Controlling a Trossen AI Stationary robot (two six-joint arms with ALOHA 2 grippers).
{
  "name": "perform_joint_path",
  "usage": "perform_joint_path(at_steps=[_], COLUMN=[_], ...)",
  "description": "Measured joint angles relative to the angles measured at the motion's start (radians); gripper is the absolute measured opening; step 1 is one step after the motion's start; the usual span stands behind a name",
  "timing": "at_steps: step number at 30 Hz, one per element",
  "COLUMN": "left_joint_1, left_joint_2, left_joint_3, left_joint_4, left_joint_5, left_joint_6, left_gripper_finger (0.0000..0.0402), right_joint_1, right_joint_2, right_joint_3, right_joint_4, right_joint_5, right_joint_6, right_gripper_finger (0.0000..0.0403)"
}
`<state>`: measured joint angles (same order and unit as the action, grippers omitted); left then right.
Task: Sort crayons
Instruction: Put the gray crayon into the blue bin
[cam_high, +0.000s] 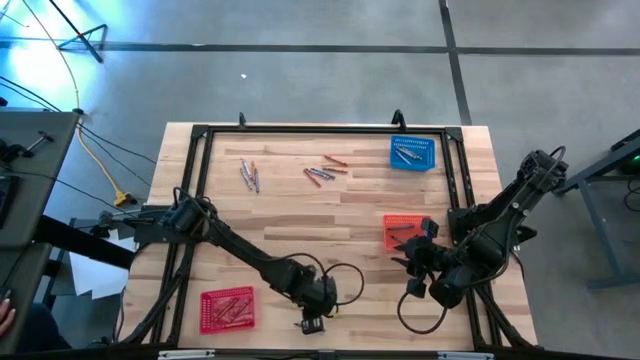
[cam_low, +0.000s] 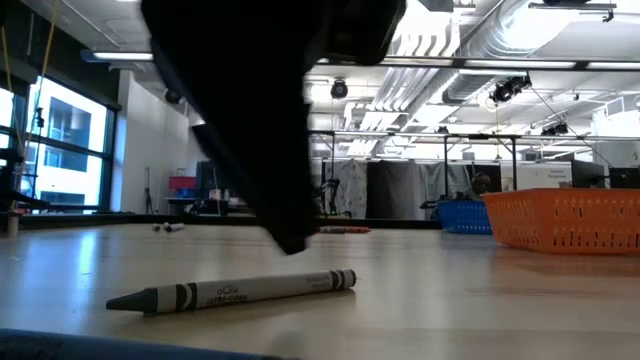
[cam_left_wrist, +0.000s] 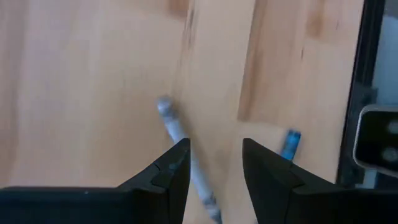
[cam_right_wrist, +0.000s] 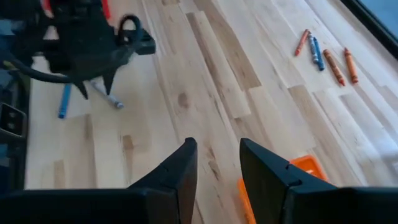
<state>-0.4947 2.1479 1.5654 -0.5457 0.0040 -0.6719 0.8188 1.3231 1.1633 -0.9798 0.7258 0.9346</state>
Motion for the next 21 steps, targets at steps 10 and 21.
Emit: perform_joint_path(at_steps=[10, 21], left_joint_1=[-0.018, -0.03], left_joint_2=[-0.003, -0.004], left_joint_3=[-0.003, -0.036], left_joint_4=[-0.047, -0.105], left_joint_5=[-0.062, -0.087], left_joint_6=[0.003, 0.003], left_gripper_finger=[0.0131, 0.0131], right_joint_1=[0.0, 0.0], right_joint_2=[0.0, 0.0], right_joint_3=[0.0, 0.0], right_joint_4=[-0.007, -0.007], right_joint_5=[0.004, 0.004], right_joint_6=[-0.001, -0.001], right_gripper_finger=[0.0114, 0.0114])
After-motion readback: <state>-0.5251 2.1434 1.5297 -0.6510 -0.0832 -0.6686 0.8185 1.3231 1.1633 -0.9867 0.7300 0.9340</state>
